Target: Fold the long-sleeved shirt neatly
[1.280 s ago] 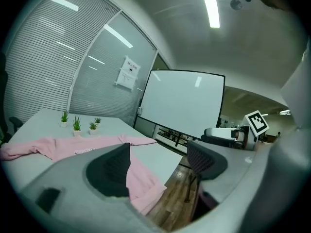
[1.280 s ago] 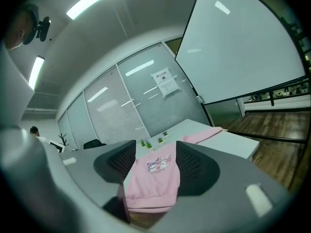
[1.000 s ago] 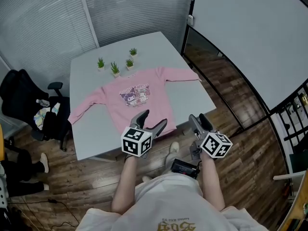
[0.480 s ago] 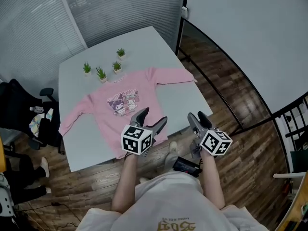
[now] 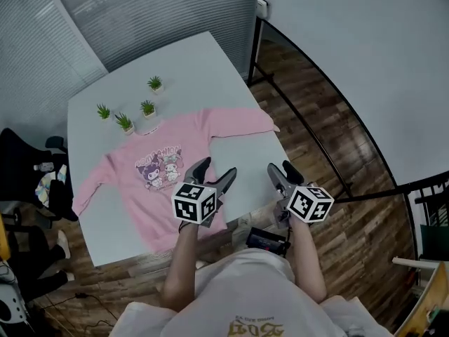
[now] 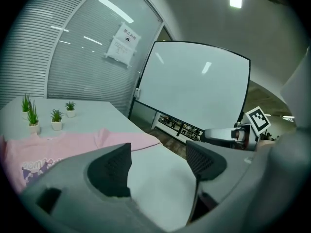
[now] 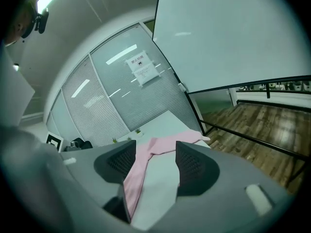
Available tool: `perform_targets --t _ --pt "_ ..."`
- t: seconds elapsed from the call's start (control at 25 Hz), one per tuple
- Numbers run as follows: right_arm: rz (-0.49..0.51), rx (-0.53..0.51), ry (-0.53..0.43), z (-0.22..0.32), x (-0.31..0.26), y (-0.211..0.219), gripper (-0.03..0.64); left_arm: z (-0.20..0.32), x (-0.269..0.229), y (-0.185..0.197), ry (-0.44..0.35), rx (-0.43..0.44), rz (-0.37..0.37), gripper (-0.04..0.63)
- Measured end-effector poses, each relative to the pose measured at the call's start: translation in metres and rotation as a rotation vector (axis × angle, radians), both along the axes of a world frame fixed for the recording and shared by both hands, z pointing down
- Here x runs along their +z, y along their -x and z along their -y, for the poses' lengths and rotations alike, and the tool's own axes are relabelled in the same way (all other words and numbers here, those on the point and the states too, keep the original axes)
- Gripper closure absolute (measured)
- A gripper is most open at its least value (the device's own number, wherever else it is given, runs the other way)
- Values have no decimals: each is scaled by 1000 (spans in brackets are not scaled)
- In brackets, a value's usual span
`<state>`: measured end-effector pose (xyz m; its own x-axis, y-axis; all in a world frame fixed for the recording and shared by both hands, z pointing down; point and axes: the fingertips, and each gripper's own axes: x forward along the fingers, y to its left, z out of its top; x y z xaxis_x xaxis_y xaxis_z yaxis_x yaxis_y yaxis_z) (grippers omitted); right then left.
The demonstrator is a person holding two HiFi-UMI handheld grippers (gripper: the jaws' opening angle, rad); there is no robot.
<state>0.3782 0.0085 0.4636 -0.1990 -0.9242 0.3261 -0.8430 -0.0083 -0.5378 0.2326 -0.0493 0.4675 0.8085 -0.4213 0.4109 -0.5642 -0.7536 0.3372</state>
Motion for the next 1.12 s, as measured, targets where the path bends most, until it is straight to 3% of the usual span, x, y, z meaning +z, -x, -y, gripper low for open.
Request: perform_targets --t 0.4,1.12 --pt "-12 -52 101 60 41 -55 365 52 43 -39 76 -31 107 275" --pt "1 -75 286 137 135 -121 374 116 130 -78 238 -77 214 275"
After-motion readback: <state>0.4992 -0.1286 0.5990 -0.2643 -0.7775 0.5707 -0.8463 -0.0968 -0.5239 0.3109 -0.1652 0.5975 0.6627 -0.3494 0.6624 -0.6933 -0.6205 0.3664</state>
